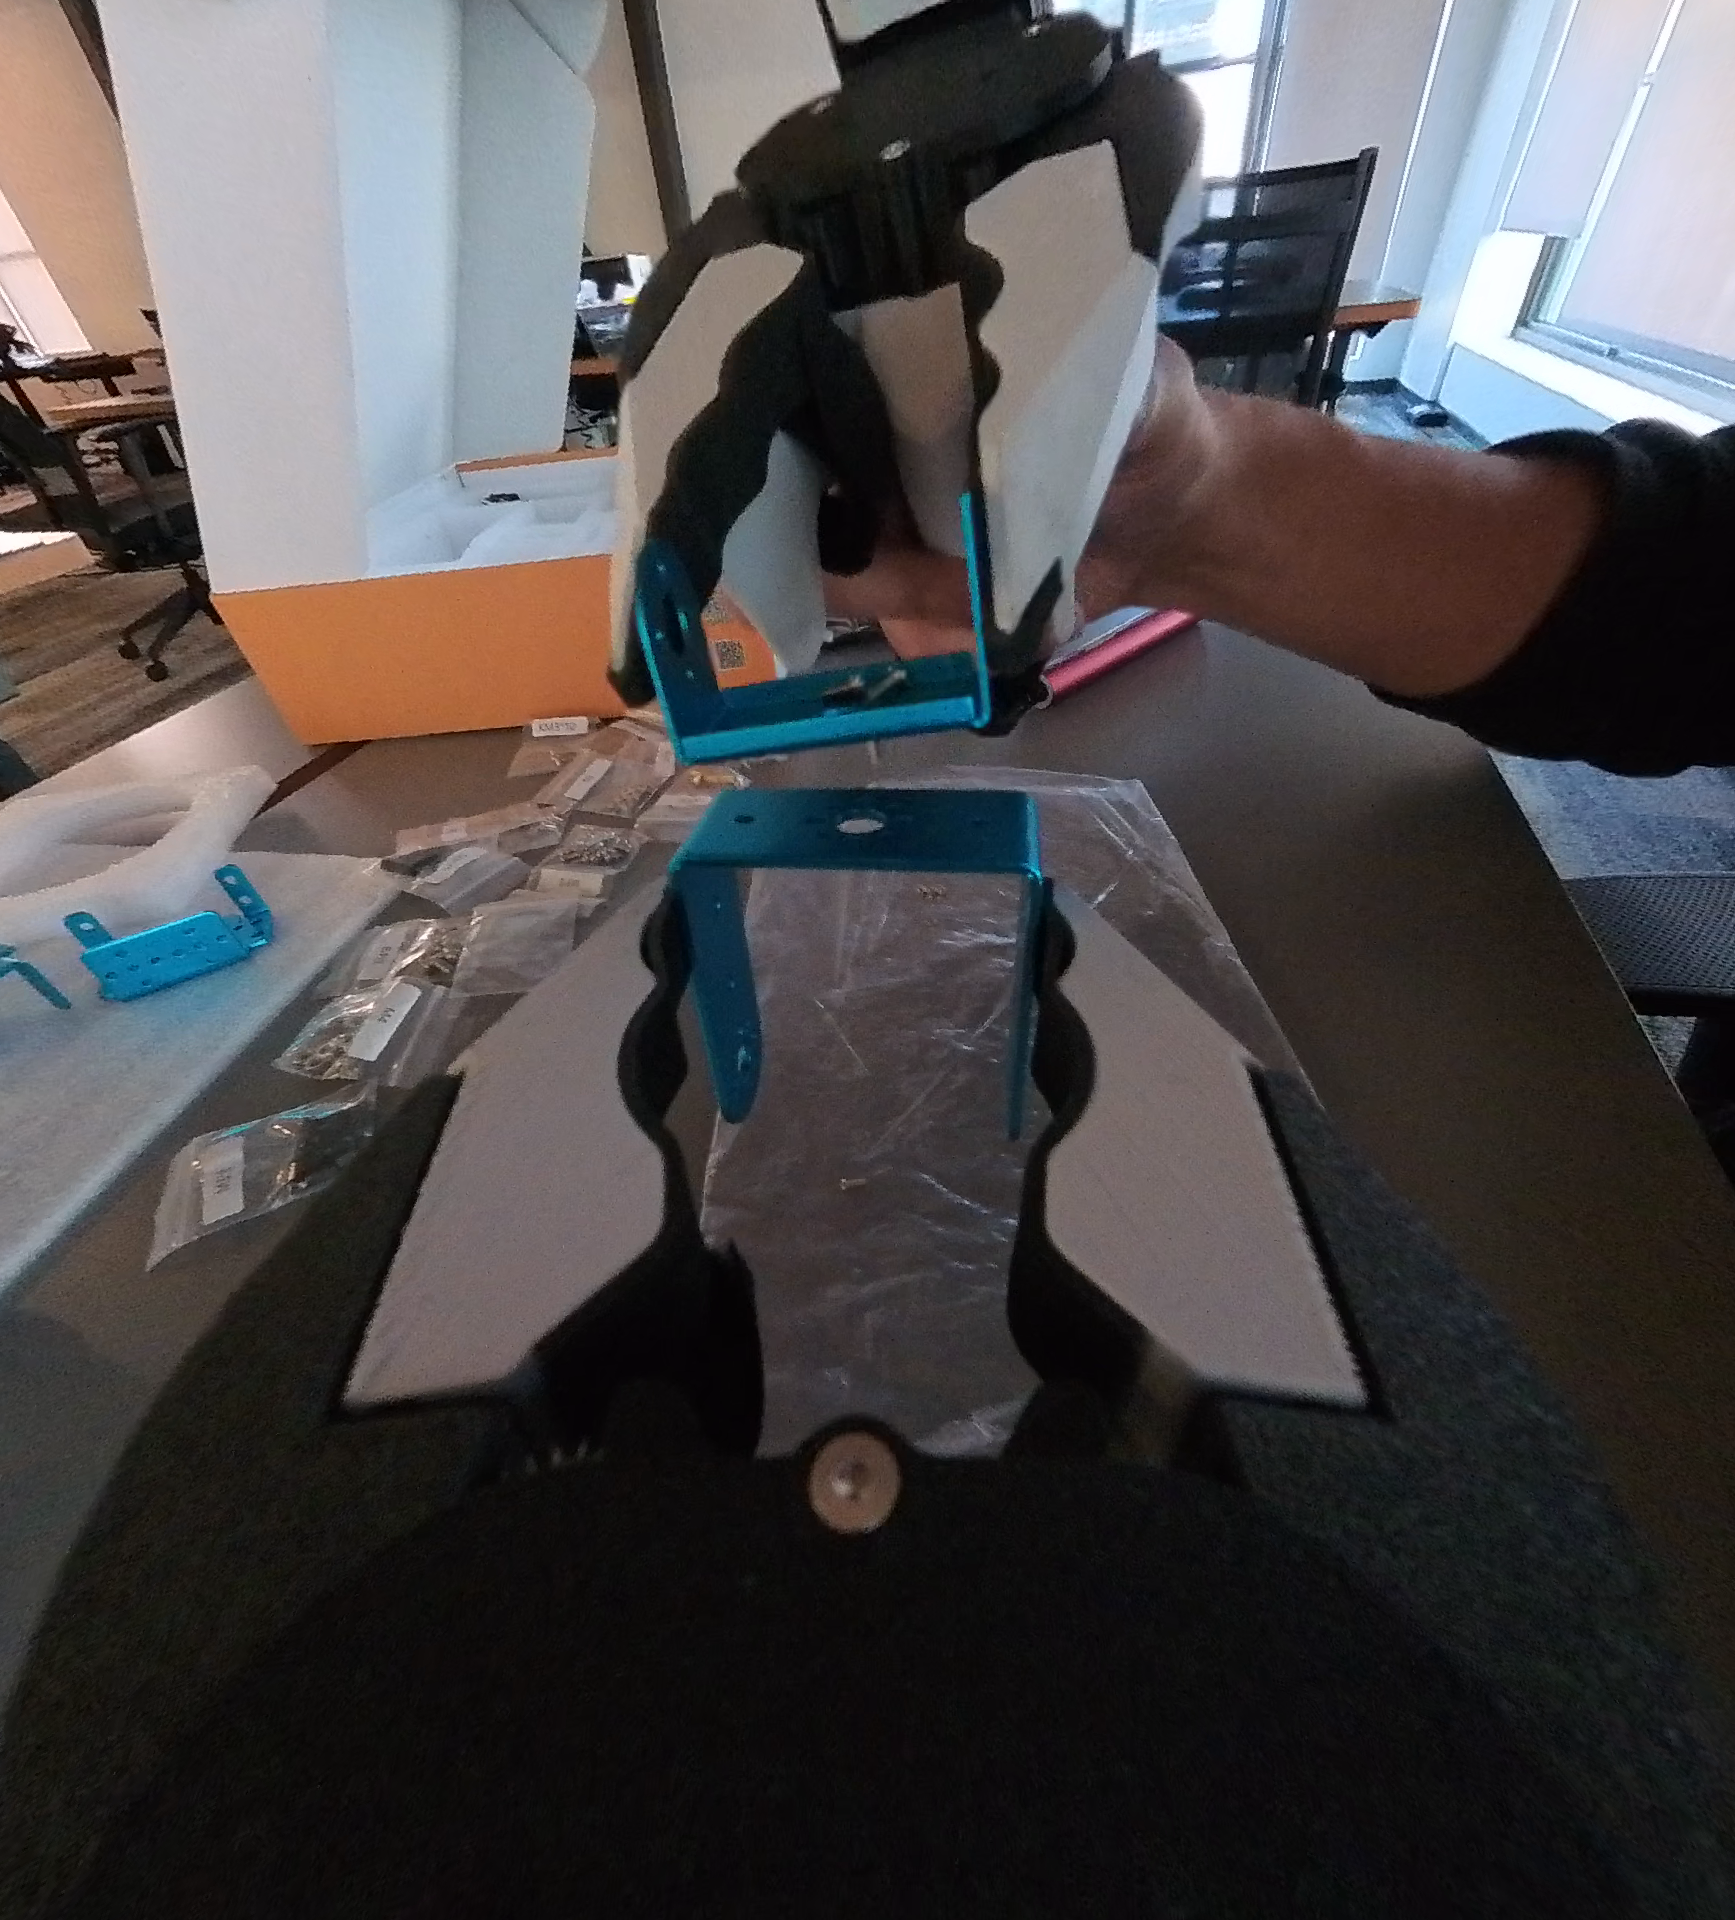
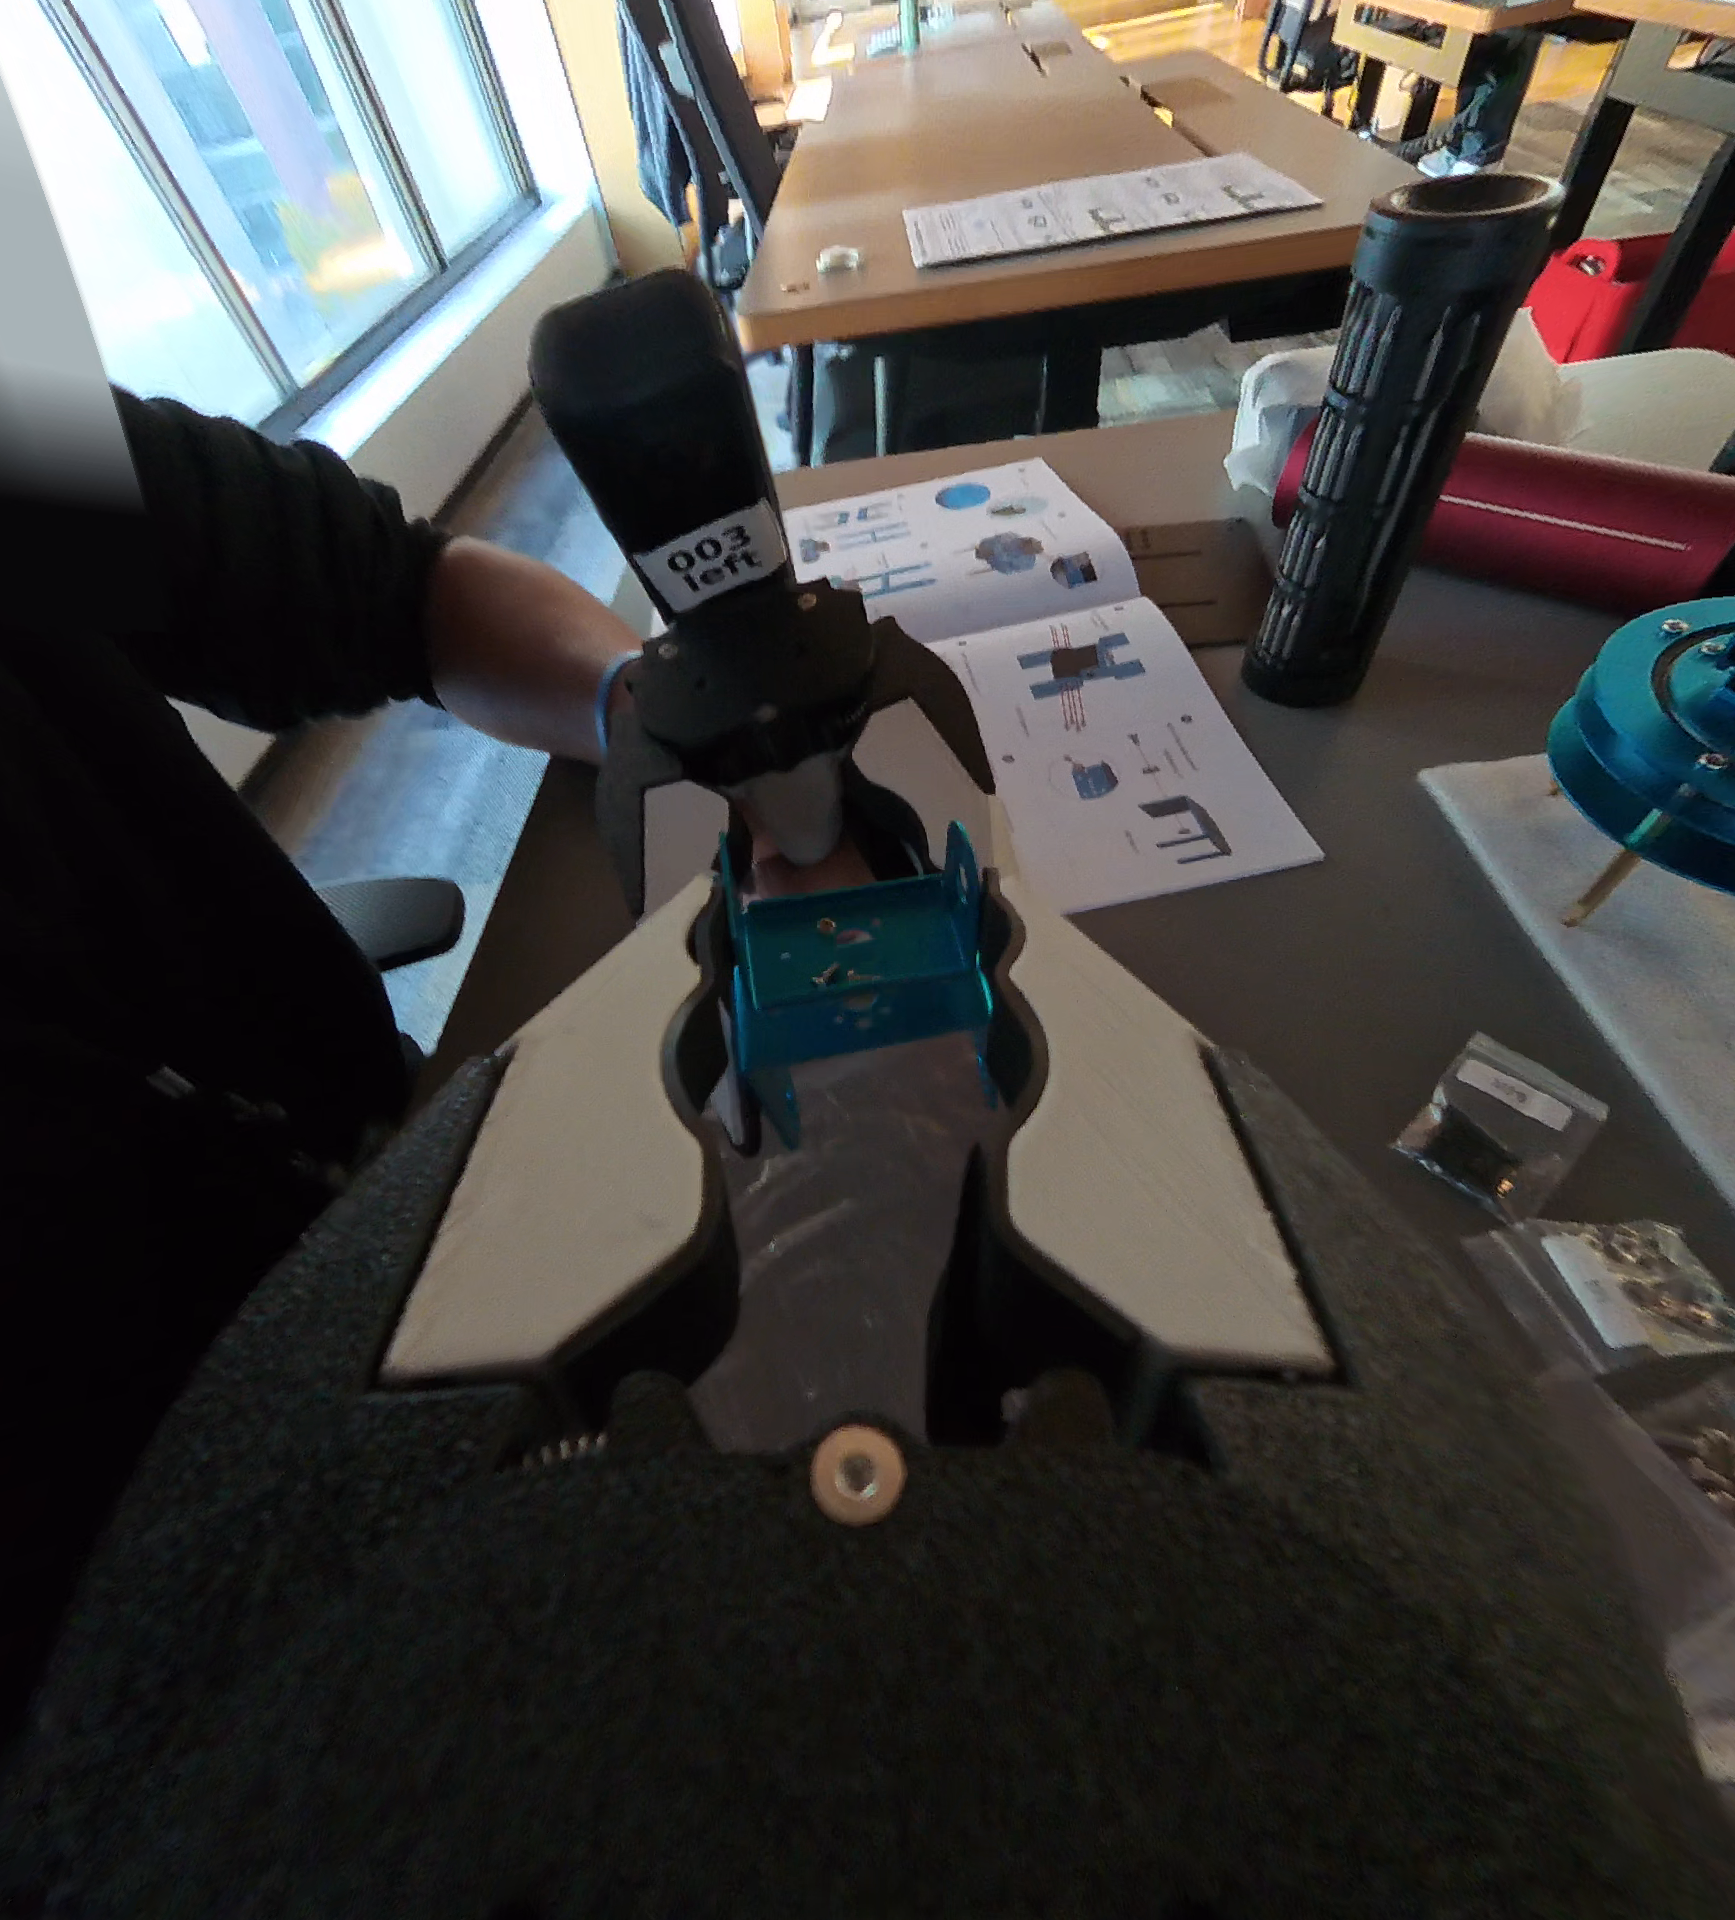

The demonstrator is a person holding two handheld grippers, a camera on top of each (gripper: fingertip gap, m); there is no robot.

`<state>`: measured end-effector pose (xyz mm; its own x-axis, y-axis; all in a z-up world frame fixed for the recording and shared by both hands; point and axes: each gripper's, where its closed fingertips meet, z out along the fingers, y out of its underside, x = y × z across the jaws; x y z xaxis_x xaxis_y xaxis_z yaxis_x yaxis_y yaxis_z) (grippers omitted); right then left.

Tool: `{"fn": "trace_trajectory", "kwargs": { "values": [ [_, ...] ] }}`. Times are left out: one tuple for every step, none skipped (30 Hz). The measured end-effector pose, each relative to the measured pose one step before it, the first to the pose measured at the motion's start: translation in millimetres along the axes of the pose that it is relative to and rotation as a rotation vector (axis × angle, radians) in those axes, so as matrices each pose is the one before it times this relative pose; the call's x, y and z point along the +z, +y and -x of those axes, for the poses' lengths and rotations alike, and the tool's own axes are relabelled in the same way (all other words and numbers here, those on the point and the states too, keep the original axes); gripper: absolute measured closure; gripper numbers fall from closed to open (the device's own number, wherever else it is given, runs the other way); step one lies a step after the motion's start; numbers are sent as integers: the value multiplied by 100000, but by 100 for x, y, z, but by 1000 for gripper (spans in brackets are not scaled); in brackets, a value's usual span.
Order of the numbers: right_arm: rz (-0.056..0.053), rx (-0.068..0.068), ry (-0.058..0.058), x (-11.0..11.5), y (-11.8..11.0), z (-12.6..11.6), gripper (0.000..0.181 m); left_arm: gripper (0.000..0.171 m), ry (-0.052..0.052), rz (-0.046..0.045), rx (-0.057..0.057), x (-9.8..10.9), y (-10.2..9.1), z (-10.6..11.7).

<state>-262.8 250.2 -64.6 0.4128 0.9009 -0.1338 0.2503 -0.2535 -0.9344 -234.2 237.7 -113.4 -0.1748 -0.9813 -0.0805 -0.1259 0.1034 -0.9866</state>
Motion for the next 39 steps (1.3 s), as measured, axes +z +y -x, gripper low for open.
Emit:
{"fn": "trace_trajectory", "kwargs": {
  "values": [
    [-924, 721, -482, 116, -104, -25, 134, 105, 169, 39, -105, 1, -24, -17],
    [-435, 746, -640, 133, 19, -8, 134, 105, -263, -217, -179, -12, -55, 43],
    [-443, 386, 139, 149, 49, -113, 134, 105, -122, -622, -364, -29, -114, 34],
    [-677, 86, 621, 139, 63, -169, 133, 105, 221, -574, -857, -31, -94, 11],
    [-673, 453, -339, 150, 86, -44, 135, 106, -128, -700, -1074, -40, -118, 83],
    [-751, 673, 14, 125, 78, -114, 134, 105, -325, -725, -922, -47, -122, 119],
    [-1235, 199, 368, 93, 9, -134, 134, 105, -73, -603, -739, -67, -126, 96],
    [-1742, 273, -567, 40, -82, -16, 134, 106, -227, -236, -561, -67, -70, 103],
    [-1432, 317, -397, -8, -102, -62, 134, 105, -629, -219, -161, -57, -41, 137],
    [-1114, 73, -22, -34, -68, -129, 134, 106, -397, -215, 101, -64, -41, 102],
    [-990, 320, -732, -22, -58, -13, 133, 106, -535, -128, 103, -51, -30, 134],
    [-833, 116, -632, 5, -35, 19, 136, 105, -662, -54, 6, -37, -11, 158],
    [-305, -506, 77, 43, 41, -17, 133, 106, -598, 227, -239, -31, 27, 166],
    [303, -1197, 768, 46, 71, -61, 136, 105, -120, 297, -373, -14, 44, 92],
    [538, -1695, 534, 29, 46, 41, 134, 106, -69, 7, -374, -19, 36, 70],
    [484, -1621, 600, 27, 15, 39, 135, 106, -55, -55, -434, -4, 15, 56],
    [390, -1522, 1078, 13, -14, -59, 136, 106, 144, 232, -538, 3, 32, 25],
    [201, -1071, 430, -3, -53, -2, 133, 106, 314, 98, -287, -4, -16, -33],
    [122, -318, -197, 15, -58, 42, 135, 105, 169, -100, 91, -13, -53, -49],
    [230, -331, 543, -8, -24, -117, 135, 105, 136, -36, 482, -30, -53, -79],
    [187, -450, 310, -4, -8, -86, 135, 106, 181, 154, 533, -12, -31, -87],
    [13, -128, -325, 6, -42, 26, 135, 105, -106, -65, 304, -9, -40, -35],
    [-164, 40, -466, 17, -75, 81, 134, 105, 81, -11, 104, 14, -24, -42],
    [732, -665, 120, 1, 25, 29, 134, 105, 155, 241, 19, 15, 40, -26],
    [1076, -1463, 1248, -84, 10, -88, 134, 105, -263, 166, 136, 22, 60, 49],
    [149, -1053, 676, -177, -163, -8, 134, 105, -41, 261, 39, 24, 83, 32],
    [-993, 165, -886, -188, -316, 176, 134, 105, 127, 322, -241, 14, 83, 19],
    [-910, 775, -886, -112, -240, 133, 136, 105, -27, 28, -211, 2, 25, 49],
    [244, -101, 342, -44, 20, -53, 134, 105, 174, -51, -105, -1, -6, -2],
    [1127, -825, 835, -8, 163, -112, 135, 105, 83, -63, 24, -18, -26, -12],
    [224, -221, 207, -30, 26, -17, 134, 106, -127, -103, 202, -12, -33, 10],
    [-903, 621, -797, -1, -133, 117, 134, 105, 116, 20, 167, -12, -16, -15],
    [-632, 604, -742, 62, -66, 95, 134, 105, 37, 18, 162, -11, -17, -14],
    [739, 73, 96, 125, 150, -30, 134, 105, -140, -137, 201, -11, -48, 12],
    [1095, -323, 510, 148, 218, -88, 133, 105, 96, -120, 115, -12, -35, -17],
    [404, -211, -18, 131, 108, 13, 133, 105, 156, -82, 25, -18, -29, -12],
    [493, 344, -334, 102, 112, 44, 135, 105, -112, -222, -61, -29, -46, 26],
    [1062, 45, 348, 61, 191, -73, 133, 105, 9, -4, -41, -14, -18, 15],
    [466, -529, 838, -20, 105, -112, 134, 105, -215, 17, 189, -22, -6, 41]
  ]
}}
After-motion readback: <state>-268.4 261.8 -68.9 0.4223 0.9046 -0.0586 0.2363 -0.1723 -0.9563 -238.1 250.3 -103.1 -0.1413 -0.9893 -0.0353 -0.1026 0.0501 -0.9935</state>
